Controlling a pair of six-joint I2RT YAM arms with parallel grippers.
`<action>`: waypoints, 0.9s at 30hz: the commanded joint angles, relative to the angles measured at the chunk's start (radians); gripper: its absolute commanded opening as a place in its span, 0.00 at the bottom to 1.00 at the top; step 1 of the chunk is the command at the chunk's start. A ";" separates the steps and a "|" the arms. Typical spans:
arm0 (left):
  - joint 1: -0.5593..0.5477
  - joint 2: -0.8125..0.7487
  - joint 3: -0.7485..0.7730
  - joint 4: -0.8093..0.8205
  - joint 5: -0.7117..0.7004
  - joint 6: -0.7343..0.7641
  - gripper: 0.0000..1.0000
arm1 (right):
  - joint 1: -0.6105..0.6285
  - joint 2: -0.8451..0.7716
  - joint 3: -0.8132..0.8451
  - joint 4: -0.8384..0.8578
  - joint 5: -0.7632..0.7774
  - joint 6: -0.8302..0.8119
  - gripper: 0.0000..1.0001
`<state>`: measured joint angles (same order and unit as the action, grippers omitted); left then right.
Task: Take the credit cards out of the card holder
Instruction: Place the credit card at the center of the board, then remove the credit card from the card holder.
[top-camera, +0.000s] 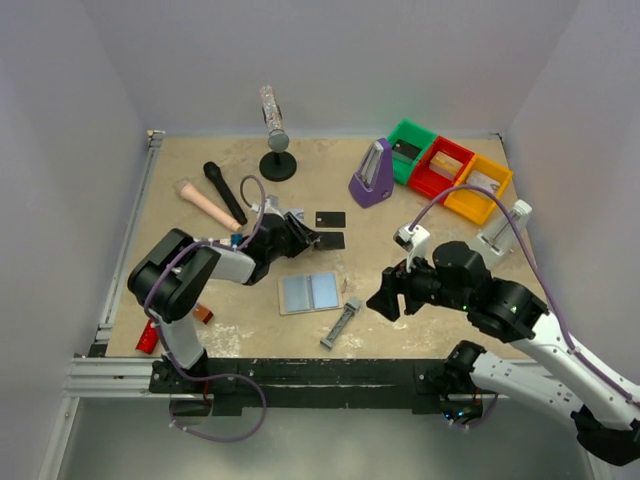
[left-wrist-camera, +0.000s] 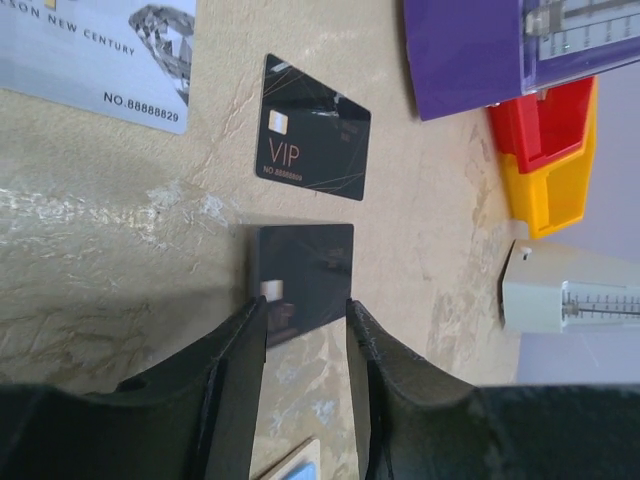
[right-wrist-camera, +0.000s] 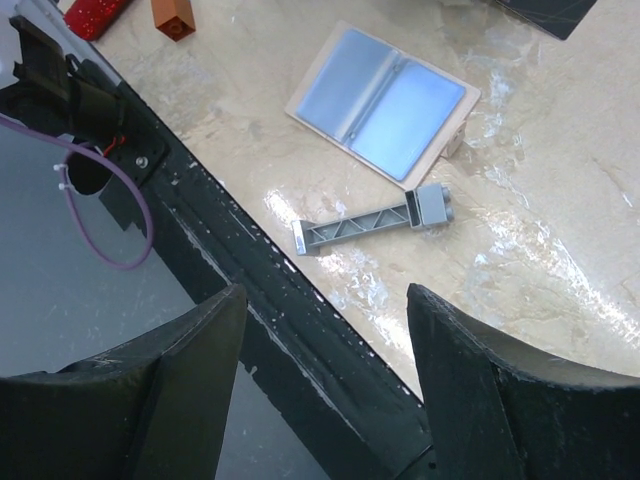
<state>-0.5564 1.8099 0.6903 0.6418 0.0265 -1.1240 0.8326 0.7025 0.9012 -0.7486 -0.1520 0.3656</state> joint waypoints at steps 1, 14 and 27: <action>0.027 -0.116 -0.011 -0.010 0.026 0.065 0.44 | -0.001 0.031 0.036 0.006 -0.003 -0.005 0.71; -0.006 -0.476 -0.118 -0.284 -0.055 0.213 0.51 | -0.004 0.130 -0.053 0.188 0.031 0.094 0.90; -0.206 -1.150 -0.412 -0.800 -0.381 0.012 1.00 | -0.044 0.581 0.059 0.235 0.018 0.087 0.73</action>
<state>-0.7658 0.8169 0.4133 -0.0433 -0.2661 -0.9958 0.8074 1.1904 0.8879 -0.5552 -0.1711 0.4534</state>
